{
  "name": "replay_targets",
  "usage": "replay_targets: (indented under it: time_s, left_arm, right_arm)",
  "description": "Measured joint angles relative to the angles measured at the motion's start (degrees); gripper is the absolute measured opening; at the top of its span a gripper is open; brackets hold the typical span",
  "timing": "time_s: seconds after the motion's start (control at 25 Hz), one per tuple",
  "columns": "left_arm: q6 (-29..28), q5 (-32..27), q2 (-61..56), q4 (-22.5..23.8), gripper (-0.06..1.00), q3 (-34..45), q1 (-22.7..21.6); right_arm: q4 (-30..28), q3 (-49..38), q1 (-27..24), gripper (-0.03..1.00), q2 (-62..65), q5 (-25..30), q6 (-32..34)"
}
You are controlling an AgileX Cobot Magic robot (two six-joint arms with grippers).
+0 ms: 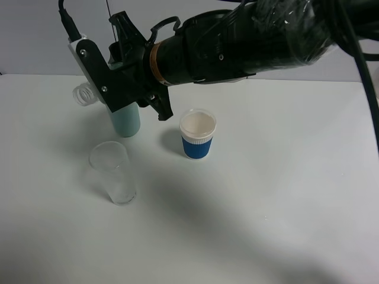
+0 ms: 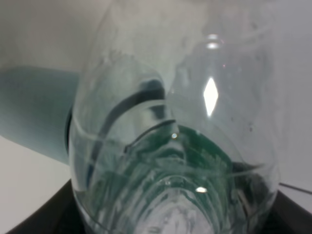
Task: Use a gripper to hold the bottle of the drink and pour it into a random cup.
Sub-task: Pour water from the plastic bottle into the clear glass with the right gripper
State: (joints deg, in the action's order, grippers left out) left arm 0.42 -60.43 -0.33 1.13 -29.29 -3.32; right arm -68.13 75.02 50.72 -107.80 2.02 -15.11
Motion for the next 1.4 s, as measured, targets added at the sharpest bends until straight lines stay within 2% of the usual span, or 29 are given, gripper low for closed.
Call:
replay_targets:
  time_s: [0.48, 0.72, 1.4]
  left_arm:
    - [0.0, 0.0, 0.0, 0.0, 0.98, 0.0, 0.0]
    - [0.0, 0.0, 0.0, 0.0, 0.98, 0.0, 0.0]
    - [0.0, 0.0, 0.0, 0.0, 0.98, 0.0, 0.0]
  right_arm:
    - [-0.8, 0.0, 0.6, 0.54, 0.0, 2.6, -7.9]
    - [-0.8, 0.0, 0.6, 0.54, 0.0, 2.6, -9.9]
    - [-0.8, 0.0, 0.6, 0.54, 0.0, -2.0, -19.0]
